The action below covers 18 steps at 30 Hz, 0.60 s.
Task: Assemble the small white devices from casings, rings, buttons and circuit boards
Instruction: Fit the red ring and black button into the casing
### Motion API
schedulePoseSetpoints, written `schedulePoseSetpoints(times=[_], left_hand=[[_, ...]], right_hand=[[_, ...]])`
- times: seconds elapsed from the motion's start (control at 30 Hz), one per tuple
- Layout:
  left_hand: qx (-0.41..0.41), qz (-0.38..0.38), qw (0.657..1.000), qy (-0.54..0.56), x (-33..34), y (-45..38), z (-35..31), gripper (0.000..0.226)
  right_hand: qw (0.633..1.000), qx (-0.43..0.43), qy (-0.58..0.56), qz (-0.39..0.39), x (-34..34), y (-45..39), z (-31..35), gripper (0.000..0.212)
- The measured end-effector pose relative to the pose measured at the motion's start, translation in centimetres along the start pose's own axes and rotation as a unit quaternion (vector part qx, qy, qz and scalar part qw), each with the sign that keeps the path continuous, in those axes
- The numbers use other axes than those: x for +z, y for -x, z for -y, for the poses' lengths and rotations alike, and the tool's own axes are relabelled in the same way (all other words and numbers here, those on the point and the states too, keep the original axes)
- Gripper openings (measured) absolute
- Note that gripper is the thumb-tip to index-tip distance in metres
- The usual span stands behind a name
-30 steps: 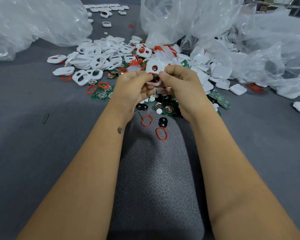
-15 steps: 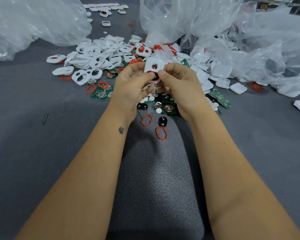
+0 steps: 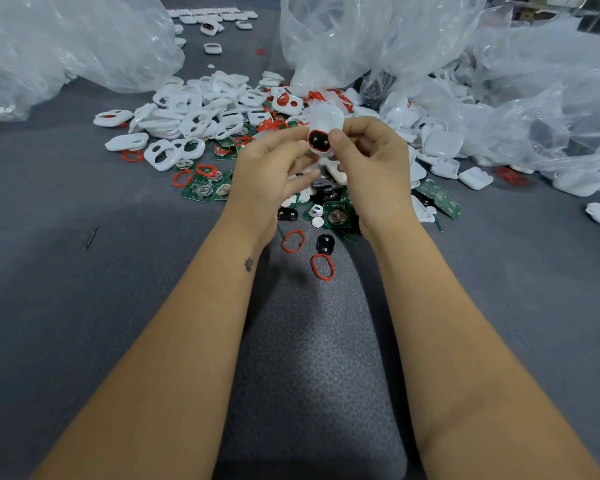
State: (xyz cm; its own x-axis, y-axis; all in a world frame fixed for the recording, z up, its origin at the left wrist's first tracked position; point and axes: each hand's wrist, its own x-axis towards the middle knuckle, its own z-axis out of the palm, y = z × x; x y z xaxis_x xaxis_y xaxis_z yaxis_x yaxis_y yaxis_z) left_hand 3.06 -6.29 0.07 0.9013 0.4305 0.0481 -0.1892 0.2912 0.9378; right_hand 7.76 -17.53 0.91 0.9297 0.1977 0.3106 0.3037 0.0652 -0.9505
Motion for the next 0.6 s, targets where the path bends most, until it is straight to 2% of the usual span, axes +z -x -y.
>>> schedulePoseSetpoints(times=[0.17, 0.27, 0.37, 0.47, 0.6], left_hand=[[0.000, 0.049, 0.999, 0.024, 0.3, 0.2, 0.1, 0.023], [0.004, 0.036, 0.999, 0.028, 0.1, 0.0, 0.2, 0.016], [0.019, 0.001, 0.999, 0.046, -0.2, -0.2, 0.3, 0.024], [0.026, -0.067, 0.994, 0.076, -0.6, -0.4, 0.1, 0.019], [0.037, -0.109, 0.989, 0.092, -1.1, -0.7, -0.1, 0.015]], right_hand=[[0.993, -0.053, 0.100, 0.039, 0.6, 0.6, -0.2, 0.037], [0.983, -0.076, 0.147, 0.084, 0.8, 0.8, -0.2, 0.047], [0.981, -0.067, 0.127, 0.134, 0.7, 1.0, 0.2, 0.046], [0.980, -0.063, 0.105, 0.158, 0.5, 0.9, 0.8, 0.039], [0.962, -0.058, 0.217, 0.157, -0.3, 0.5, 1.1, 0.024]])
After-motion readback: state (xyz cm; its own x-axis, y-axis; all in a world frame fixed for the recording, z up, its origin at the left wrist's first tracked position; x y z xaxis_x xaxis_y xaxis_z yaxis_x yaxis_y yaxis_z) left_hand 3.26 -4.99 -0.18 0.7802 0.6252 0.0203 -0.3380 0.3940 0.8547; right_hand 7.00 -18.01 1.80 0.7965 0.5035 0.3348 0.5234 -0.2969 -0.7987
